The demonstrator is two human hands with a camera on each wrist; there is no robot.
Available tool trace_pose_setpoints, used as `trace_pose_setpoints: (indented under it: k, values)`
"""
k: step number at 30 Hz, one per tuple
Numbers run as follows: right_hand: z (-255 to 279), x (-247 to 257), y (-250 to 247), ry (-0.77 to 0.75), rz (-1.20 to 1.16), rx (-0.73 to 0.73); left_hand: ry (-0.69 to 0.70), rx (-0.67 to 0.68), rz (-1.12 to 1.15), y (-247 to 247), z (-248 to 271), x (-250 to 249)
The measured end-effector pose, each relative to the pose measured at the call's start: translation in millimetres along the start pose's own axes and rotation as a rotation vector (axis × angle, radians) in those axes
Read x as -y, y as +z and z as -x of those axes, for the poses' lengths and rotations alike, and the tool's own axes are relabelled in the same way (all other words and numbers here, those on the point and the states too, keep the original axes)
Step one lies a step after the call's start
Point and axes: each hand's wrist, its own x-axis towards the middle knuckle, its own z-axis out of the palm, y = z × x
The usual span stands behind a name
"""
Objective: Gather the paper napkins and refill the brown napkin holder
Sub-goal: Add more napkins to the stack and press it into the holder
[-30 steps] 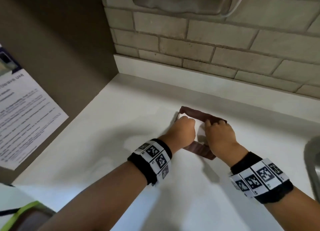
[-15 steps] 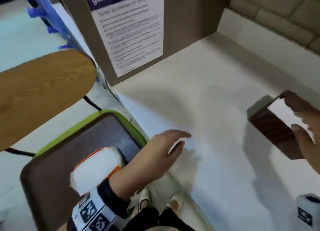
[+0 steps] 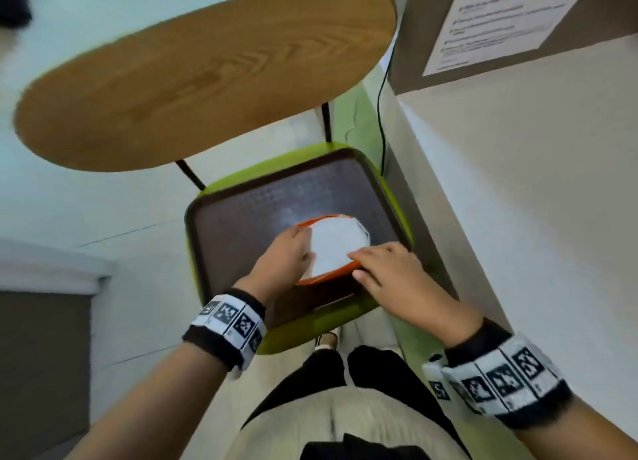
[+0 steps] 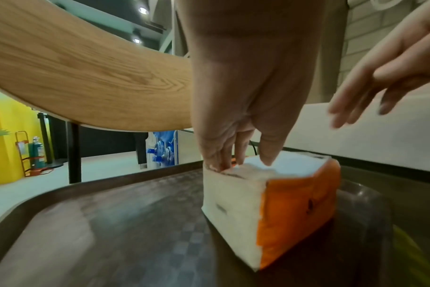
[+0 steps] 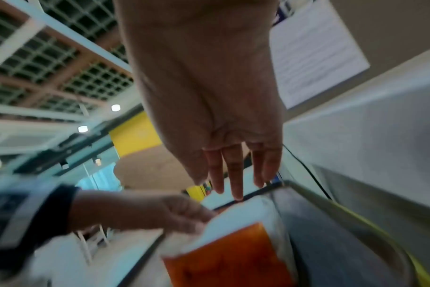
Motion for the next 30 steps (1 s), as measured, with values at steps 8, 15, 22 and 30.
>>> trace_pose_setpoints:
  k: [8, 15, 22, 30]
  values:
    - [-22.5, 5.4, 30.3, 0.148, 0.200, -0.005, -0.022, 0.112, 0.013, -1.5, -28.6, -5.9]
    - [-28.5, -0.6, 24.3, 0.219, 0.065, -0.082, 0.001, 0.067, 0.054, -5.6, -33.2, -3.6]
    - [-35.8, 0.0, 27.6, 0.265, 0.036, -0.091, 0.031, -0.019, 0.178, 0.5, -28.9, 0.6]
    - [-45.9, 0.3, 33.4, 0.311, -0.089, -0.121, 0.139, 0.039, 0.246, -12.2, -20.4, -8.7]
